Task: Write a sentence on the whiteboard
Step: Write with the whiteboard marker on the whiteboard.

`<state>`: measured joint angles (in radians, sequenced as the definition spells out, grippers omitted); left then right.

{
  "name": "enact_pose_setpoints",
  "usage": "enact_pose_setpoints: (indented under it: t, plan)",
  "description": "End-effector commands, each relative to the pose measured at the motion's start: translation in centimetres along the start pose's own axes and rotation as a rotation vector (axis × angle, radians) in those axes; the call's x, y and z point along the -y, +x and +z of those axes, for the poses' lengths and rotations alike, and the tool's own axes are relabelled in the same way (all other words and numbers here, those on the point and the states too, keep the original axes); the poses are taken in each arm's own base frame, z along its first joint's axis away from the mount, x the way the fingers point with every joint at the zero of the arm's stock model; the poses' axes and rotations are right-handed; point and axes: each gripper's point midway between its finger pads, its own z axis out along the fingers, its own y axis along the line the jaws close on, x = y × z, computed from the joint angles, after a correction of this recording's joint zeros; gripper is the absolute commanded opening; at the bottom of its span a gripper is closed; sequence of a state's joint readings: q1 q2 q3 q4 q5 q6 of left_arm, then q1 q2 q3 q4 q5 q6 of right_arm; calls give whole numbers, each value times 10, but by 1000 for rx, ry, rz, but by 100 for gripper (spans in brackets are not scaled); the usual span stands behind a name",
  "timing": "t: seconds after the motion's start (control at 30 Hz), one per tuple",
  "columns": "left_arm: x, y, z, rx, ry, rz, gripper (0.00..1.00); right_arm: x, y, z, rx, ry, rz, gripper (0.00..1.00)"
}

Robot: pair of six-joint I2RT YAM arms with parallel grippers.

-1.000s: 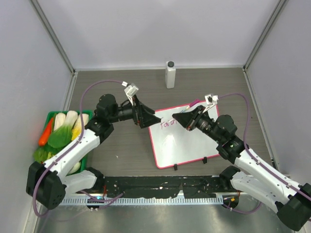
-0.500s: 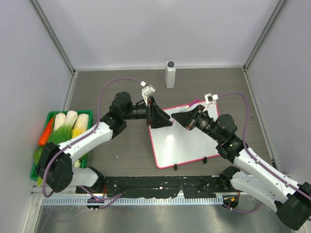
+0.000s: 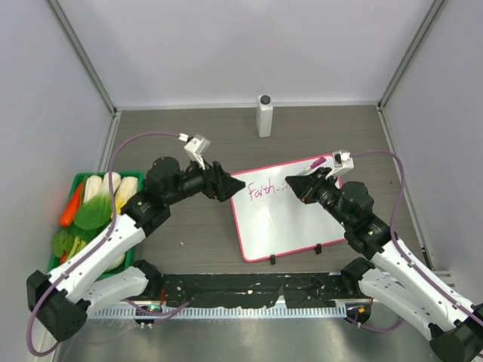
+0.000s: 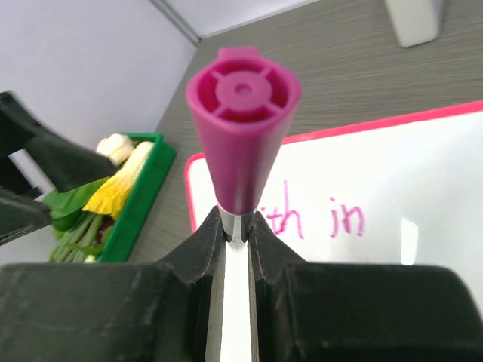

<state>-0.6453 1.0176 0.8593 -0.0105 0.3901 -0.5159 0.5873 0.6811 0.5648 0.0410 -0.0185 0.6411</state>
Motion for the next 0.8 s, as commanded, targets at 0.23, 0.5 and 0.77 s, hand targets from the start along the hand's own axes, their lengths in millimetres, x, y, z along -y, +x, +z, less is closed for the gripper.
enact_pose_setpoints:
  t: [0.23, 0.5, 0.77]
  plan:
    - [-63, 70, -15, -52, -102, -350, 73, 27, -19, -4, 63, 138, -65, 1]
    - [-72, 93, 15, -35, 113, -394, 66, 15, -28, -4, 76, 49, -21, 1]
    - [-74, 91, 36, -24, 216, -378, 51, 24, -27, -5, 57, -6, 8, 1]
